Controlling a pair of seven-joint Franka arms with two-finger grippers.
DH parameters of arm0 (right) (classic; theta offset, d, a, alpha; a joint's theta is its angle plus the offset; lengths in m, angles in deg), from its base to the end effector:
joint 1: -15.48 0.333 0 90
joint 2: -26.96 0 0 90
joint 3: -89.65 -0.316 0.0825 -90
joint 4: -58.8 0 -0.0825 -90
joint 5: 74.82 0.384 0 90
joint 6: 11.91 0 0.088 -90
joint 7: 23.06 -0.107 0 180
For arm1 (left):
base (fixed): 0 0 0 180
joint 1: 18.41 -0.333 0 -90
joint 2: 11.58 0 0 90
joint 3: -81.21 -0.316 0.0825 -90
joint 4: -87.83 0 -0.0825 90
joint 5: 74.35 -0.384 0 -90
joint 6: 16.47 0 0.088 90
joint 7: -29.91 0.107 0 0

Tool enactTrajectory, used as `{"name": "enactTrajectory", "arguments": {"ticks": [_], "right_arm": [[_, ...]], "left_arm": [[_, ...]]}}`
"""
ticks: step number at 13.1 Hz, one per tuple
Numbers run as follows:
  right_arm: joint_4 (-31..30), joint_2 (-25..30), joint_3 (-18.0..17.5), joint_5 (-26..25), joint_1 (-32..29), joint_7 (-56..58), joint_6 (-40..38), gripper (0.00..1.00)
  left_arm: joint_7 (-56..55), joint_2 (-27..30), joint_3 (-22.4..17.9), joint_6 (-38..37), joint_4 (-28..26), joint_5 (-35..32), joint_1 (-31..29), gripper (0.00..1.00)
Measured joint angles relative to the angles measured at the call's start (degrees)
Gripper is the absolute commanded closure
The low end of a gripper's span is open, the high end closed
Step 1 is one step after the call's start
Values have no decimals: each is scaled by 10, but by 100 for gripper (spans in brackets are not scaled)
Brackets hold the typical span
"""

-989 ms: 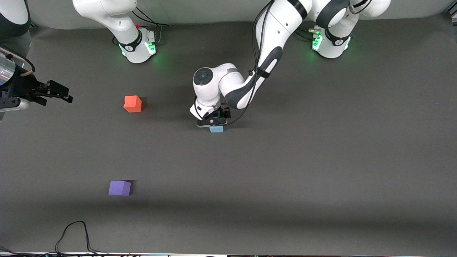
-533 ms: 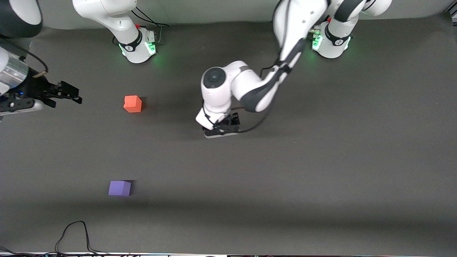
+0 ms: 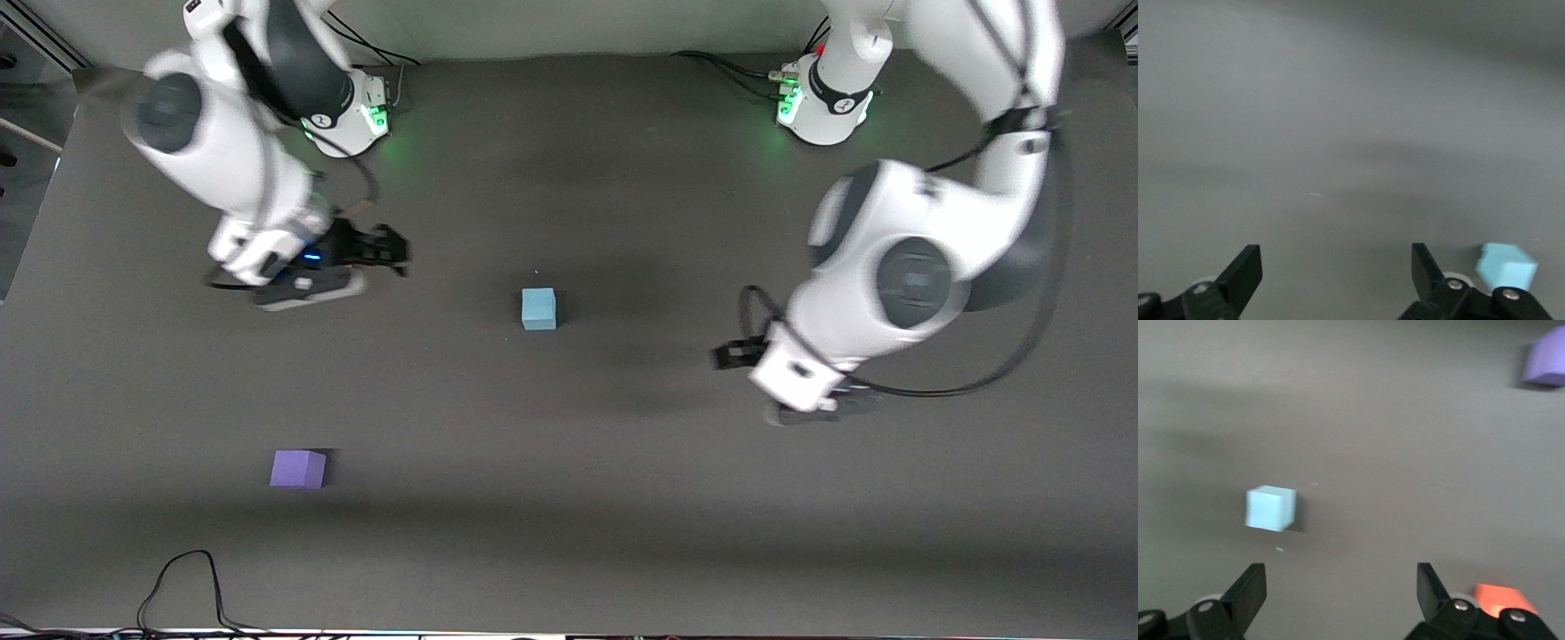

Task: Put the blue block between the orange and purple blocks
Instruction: 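Open the left gripper and withdraw while the right gripper approaches, then lower the right gripper and grasp the blue cube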

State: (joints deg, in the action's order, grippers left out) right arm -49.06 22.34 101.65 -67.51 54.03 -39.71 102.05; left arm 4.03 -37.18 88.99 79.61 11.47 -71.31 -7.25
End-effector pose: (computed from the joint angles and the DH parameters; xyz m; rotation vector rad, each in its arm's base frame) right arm 0.5184 0.2708 0.4674 -3.0320 -0.1874 0.0168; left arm 0.6468 -0.2094 0.4707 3.0617 0.2141 -0.2054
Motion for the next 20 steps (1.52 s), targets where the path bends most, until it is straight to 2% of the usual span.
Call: {"name": "enactTrajectory", "arguments": {"ticks": [2, 5, 9, 12, 15, 17, 20], "right_arm": [[32, -71, -1, 5, 56, -50, 50, 0], [70, -178, -1, 11, 102, -94, 135, 0], [72, -281, -1, 13, 135, -104, 203, 0], [62, -303, 3, 19, 133, -112, 213, 0], [50, -303, 4, 68, 132, -112, 221, 0], [48, -303, 4, 76, 132, -112, 222, 0], [26, -303, 3, 77, 134, -112, 230, 0]], "left_arm": [[93, 32, 0, -28, -19, 1, -73, 0], [185, 93, -1, -51, -46, 1, -158, 0], [208, 176, 0, -70, -79, -2, -180, 0], [213, 216, 3, -70, -110, -3, -180, 0], [216, 228, 1, -70, -116, -4, -181, 0], [223, 230, -2, -70, -116, -4, -181, 0], [228, 235, -32, -70, -116, -4, -157, 0]]}}
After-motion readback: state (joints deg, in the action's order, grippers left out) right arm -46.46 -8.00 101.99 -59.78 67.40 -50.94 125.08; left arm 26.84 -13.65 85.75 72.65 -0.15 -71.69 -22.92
